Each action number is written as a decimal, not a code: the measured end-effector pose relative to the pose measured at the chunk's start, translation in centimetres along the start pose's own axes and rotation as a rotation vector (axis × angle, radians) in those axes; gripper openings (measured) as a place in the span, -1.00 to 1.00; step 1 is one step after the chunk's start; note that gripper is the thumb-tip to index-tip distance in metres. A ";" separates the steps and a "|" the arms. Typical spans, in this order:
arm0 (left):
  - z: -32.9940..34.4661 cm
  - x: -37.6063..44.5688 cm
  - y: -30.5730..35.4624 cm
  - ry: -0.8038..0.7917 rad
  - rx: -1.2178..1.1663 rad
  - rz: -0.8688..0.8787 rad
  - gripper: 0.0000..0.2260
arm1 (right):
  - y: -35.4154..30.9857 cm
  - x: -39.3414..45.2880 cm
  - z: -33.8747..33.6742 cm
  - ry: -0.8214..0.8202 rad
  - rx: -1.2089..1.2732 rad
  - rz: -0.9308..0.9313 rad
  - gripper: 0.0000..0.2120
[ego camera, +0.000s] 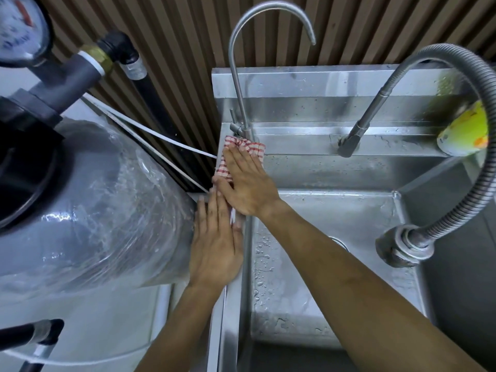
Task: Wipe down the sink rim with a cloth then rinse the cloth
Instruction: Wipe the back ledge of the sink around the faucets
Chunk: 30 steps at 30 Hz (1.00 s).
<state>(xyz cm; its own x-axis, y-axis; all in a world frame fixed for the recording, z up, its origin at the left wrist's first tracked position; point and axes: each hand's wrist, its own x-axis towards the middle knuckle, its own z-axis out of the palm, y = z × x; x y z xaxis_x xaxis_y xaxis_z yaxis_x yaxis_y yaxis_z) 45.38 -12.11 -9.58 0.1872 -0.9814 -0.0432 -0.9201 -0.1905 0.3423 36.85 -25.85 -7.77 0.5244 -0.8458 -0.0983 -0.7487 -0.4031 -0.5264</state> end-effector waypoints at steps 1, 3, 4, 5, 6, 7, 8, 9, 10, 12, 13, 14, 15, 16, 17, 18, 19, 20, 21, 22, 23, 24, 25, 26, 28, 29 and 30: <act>0.0 -0.7 0.0 0.004 0.067 0.033 -0.43 | 0.2 0.0 0.0 -0.004 -0.023 -0.015 -0.31; 0.1 -1.4 -0.2 0.010 0.187 0.118 -0.43 | 0.7 0.1 0.0 0.041 -0.056 -0.071 -0.35; 0.1 -1.6 -0.2 0.000 0.216 0.163 -0.43 | 1.0 0.2 0.0 0.088 -0.057 -0.111 -0.40; 0.2 -1.8 -0.2 -0.014 0.233 0.210 -0.43 | 1.3 0.1 -0.2 0.128 -0.048 -0.154 -0.47; 0.3 -1.9 -0.2 -0.031 0.240 0.245 -0.44 | 1.8 0.1 -0.4 0.142 -0.037 -0.190 -0.52; 0.2 -2.0 -0.2 -0.039 0.238 0.265 -0.44 | 2.4 -0.2 -0.8 0.144 -0.020 -0.215 -0.54; 0.1 -1.8 -0.1 -0.041 0.230 0.269 -0.44 | 3.1 -0.6 -0.9 0.137 0.012 -0.213 -0.55; 0.0 -1.8 -0.2 -0.036 0.224 0.264 -0.44 | 3.6 -1.2 -1.0 0.141 0.065 -0.188 -0.57; -0.1 -1.7 -0.2 -0.025 0.215 0.264 -0.44 | 4.0 -1.9 -0.9 0.172 0.167 -0.138 -0.60; -0.3 -1.7 -0.1 0.002 0.157 0.274 -0.45 | 4.1 -3.3 -0.4 0.378 0.542 0.031 -0.67; -0.5 -1.4 0.0 0.021 0.098 0.271 -0.47 | 3.7 -3.6 -0.4 0.528 0.782 0.162 -0.71; -0.9 -0.8 0.1 0.058 0.024 0.260 -0.51 | 3.3 -3.5 -0.8 0.675 1.028 0.315 -0.74; -1.4 0.2 0.2 0.120 -0.056 0.238 -0.58 | 3.1 -3.4 -1.7 0.807 1.232 0.467 -0.76; -1.9 1.6 0.4 0.184 -0.125 0.212 -0.65 | 3.1 -3.0 -2.6 0.917 1.363 0.573 -0.76; -2.1 3.3 0.6 0.216 -0.173 0.188 -0.68 | 3.1 -2.6 -3.8 1.009 1.392 0.580 -0.75; -2.5 5.2 1.0 0.215 -0.188 0.168 -0.68 | 3.2 -2.0 -4.8 1.070 1.322 0.511 -0.75; -2.5 7.2 1.5 0.190 -0.172 0.152 -0.65 | 3.3 -1.4 -5.8 1.090 1.174 0.389 -0.76; -2.3 9.2 2.1 0.152 -0.129 0.132 -0.57 | 3.5 -0.5 -6.3 1.053 0.969 0.251 -0.76; -1.9 11.2 2.5 0.108 -0.066 0.103 -0.48 | 4.1 0.5 -6.1 0.949 0.714 0.122 -0.75; -1.4 12.8 2.9 0.063 0.010 0.066 -0.41 | 5.3 1.7 -5.4 0.826 0.394 -0.013 -0.70; -0.8 14.0 3.2 0.027 0.089 0.040 -0.35 | 6.8 2.8 -4.3 0.688 0.069 -0.133 -0.62; -0.3 14.9 3.3 0.004 0.157 0.028 -0.31 | 8.3 3.6 -3.0 0.585 -0.200 -0.204 -0.55; -0.1 15.3 3.5 -0.009 0.192 0.024 -0.28 | 9.1 4.1 -2.1 0.518 -0.380 -0.228 -0.49; 0.1 15.6 3.3 -0.010 0.192 0.027 -0.26 | 9.7 4.7 -1.3 0.474 -0.451 -0.217 -0.46; 0.0 15.4 3.4 0.024 0.153 0.053 -0.28 | 9.6 4.4 -1.5 0.469 -0.433 -0.188 -0.44; 0.0 15.3 3.3 0.032 0.124 0.061 -0.30 | 9.3 4.3 -1.7 0.464 -0.400 -0.183 -0.45; -0.1 15.4 3.2 0.031 0.082 0.062 -0.31 | 9.2 4.2 -1.9 0.438 -0.363 -0.168 -0.46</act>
<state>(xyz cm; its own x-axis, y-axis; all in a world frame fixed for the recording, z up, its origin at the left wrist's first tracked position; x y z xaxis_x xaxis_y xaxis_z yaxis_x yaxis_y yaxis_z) 45.39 -27.86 -9.01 0.1387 -0.9903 0.0056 -0.9550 -0.1322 0.2656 31.41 -33.76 -11.37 0.4895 -0.7943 0.3599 -0.8011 -0.5727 -0.1743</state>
